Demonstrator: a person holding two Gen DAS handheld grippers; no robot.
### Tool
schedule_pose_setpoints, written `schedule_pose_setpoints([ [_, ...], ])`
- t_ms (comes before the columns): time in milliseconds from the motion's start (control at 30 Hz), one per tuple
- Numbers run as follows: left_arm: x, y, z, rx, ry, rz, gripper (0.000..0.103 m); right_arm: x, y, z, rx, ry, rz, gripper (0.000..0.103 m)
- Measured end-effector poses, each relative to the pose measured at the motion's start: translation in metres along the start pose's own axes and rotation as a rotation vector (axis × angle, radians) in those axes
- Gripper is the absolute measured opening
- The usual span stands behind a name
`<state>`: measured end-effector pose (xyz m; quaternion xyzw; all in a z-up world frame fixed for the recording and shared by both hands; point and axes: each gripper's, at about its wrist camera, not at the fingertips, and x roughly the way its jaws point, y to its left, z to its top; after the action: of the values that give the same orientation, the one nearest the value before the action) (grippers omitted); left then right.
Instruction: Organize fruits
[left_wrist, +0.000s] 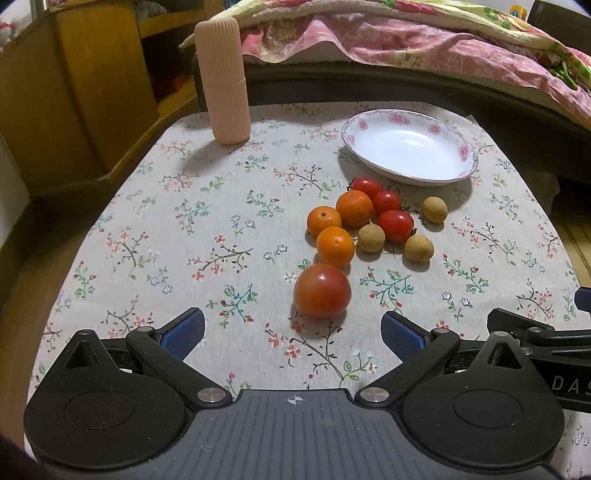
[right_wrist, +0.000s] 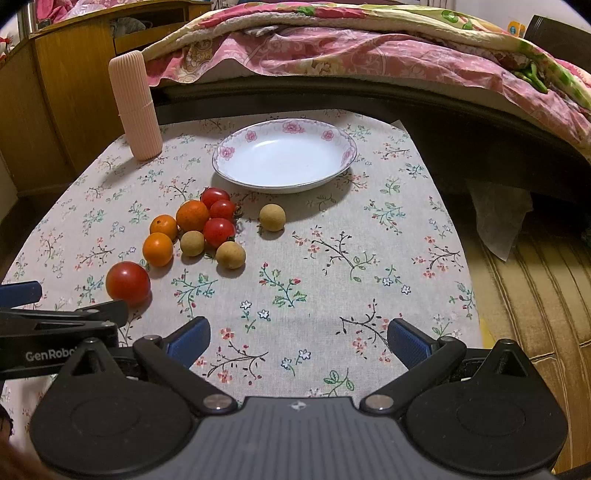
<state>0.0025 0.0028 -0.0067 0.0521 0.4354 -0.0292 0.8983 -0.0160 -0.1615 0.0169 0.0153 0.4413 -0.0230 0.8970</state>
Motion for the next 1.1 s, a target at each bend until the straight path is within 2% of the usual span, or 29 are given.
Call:
schedule_pose_setpoints([
  [367, 0.003, 0.001, 0.000, -0.002, 0.017, -0.004, 0.102, 0.004, 0.001, -0.003, -0.005, 0.017, 0.011, 0.103],
  [500, 0.004, 0.005, -0.003, -0.009, 0.014, -0.023, 0.102, 0.005, 0.003, -0.003, -0.012, 0.029, 0.026, 0.103],
  [700, 0.008, 0.016, -0.004, -0.057, 0.006, -0.113, 0.101, 0.005, 0.001, 0.002, -0.008, 0.035, 0.059, 0.103],
  [833, 0.012, 0.005, -0.002, -0.007, -0.003, -0.097, 0.099, 0.007, -0.004, 0.005, 0.008, 0.039, 0.073, 0.102],
  [1000, 0.020, -0.004, 0.004, 0.038, 0.008, -0.099, 0.091, 0.009, -0.010, 0.009, 0.017, 0.045, 0.083, 0.100],
  [1100, 0.026, -0.005, 0.007, 0.043, 0.020, -0.100, 0.080, 0.012, -0.013, 0.012, 0.024, 0.051, 0.092, 0.098],
])
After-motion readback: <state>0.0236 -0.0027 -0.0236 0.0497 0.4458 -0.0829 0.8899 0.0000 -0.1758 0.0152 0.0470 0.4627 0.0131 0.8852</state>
